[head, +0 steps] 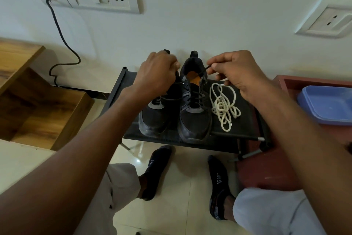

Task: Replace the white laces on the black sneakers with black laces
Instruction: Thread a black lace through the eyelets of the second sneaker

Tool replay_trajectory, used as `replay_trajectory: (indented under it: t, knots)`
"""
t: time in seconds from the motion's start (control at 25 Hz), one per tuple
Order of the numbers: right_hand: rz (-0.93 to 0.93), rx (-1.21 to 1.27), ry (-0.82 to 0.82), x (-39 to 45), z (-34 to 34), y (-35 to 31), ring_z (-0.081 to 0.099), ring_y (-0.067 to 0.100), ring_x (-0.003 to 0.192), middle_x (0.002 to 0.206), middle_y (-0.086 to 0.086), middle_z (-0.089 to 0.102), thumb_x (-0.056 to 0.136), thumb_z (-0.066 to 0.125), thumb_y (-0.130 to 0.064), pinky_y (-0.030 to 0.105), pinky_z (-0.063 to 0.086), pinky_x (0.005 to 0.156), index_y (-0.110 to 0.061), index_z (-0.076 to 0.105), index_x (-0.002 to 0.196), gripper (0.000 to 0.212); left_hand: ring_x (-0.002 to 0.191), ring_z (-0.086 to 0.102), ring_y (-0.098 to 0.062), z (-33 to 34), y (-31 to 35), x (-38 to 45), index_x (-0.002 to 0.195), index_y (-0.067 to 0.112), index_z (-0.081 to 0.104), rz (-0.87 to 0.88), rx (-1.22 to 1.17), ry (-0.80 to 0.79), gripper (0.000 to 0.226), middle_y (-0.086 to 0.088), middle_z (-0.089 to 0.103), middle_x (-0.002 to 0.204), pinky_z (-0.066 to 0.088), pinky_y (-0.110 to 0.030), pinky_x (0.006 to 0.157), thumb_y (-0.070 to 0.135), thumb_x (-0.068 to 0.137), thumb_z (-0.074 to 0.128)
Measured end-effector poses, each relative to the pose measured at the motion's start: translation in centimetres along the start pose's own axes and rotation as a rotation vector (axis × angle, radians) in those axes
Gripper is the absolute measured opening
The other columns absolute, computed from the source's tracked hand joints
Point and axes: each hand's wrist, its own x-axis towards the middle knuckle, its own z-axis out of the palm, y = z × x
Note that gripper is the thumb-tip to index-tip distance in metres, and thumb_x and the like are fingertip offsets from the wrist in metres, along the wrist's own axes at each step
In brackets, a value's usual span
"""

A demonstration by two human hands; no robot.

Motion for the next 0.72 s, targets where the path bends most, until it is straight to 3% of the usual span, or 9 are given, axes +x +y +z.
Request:
replay_trajectory:
  t: [0.08,0.16,0.32,0.4,0.48,0.6,0.64,0.72]
  knots:
    - [-0.028,0.025,-0.088,-0.2,0.5,-0.1,0.061,0.008,0.058,0.084,0.003,0.08,0.1,0.069,-0.015,0.021,0.041,0.049,-0.012,0.076,0.106,0.01,0.096,0.066,-0.022,-0.3,1.8,0.4,0.116,0.013,0.069,0.009,-0.416,-0.086,0.031,-0.004,0.072,0.103,0.053,-0.033,0.078,0.033,0.111,0.045]
    - [-0.04,0.101,-0.089,0.1,0.6,0.0,0.057,0.008,0.056,0.078,0.001,0.076,0.097,0.075,-0.022,0.021,0.039,0.047,-0.012,0.077,0.104,0.012,0.086,0.071,-0.024,-0.2,3.0,0.4,0.112,0.01,0.07,0.004,-0.611,-0.252,0.039,-0.008,0.076,0.094,0.054,-0.028,0.071,0.038,0.112,0.043]
    - [0.028,0.089,0.094,1.3,-0.2,1.3,0.059,0.008,0.063,0.085,0.0,0.077,0.094,0.077,-0.021,0.022,0.046,0.053,-0.017,0.08,0.095,0.005,0.054,0.056,-0.015,0.6,1.5,1.3,0.081,0.011,0.073,-0.042,-0.24,-0.27,0.041,0.001,0.059,0.057,0.045,-0.026,0.06,0.036,0.107,0.055]
    - [0.022,-0.03,0.22,2.0,-0.3,2.5,0.066,0.01,0.073,0.088,0.0,0.079,0.092,0.078,-0.018,0.028,0.056,0.068,-0.021,0.08,0.084,0.009,0.055,0.053,-0.015,0.8,0.7,1.4,0.077,0.013,0.072,-0.047,-0.059,-0.279,0.04,0.002,0.056,0.058,0.04,-0.029,0.058,0.036,0.106,0.057]
    - [-0.008,-0.135,0.169,2.3,0.2,2.8,0.071,0.013,0.087,0.092,-0.001,0.079,0.093,0.072,-0.011,0.033,0.06,0.082,-0.024,0.082,0.085,0.018,0.069,0.058,-0.018,1.1,0.8,1.3,0.09,0.016,0.073,-0.012,0.017,-0.297,0.028,0.001,0.062,0.073,0.038,-0.029,0.058,0.035,0.105,0.058]
    - [-0.062,-0.163,-0.043,1.7,1.3,2.0,0.071,0.013,0.074,0.091,0.002,0.079,0.098,0.068,-0.006,0.017,0.051,0.057,-0.022,0.081,0.094,0.022,0.096,0.067,-0.015,1.5,1.9,1.3,0.119,0.018,0.07,0.065,-0.236,-0.229,0.024,0.002,0.072,0.105,0.052,-0.027,0.076,0.03,0.098,0.07]
    - [-0.075,-0.148,-0.03,1.7,1.5,1.9,0.071,0.012,0.069,0.086,0.002,0.079,0.097,0.071,-0.008,0.016,0.049,0.053,-0.021,0.081,0.095,0.016,0.096,0.07,-0.013,1.5,2.1,1.5,0.12,0.017,0.07,0.075,-0.373,-0.24,0.027,0.001,0.075,0.104,0.055,-0.026,0.08,0.027,0.096,0.074]
    - [-0.094,-0.121,0.069,1.8,1.5,2.0,0.074,0.01,0.066,0.076,0.002,0.078,0.093,0.078,-0.015,0.024,0.054,0.06,-0.02,0.079,0.09,0.006,0.079,0.073,-0.007,1.5,1.9,1.7,0.109,0.012,0.075,0.047,-0.517,-0.287,0.019,-0.002,0.078,0.085,0.053,-0.017,0.068,0.023,0.094,0.077]
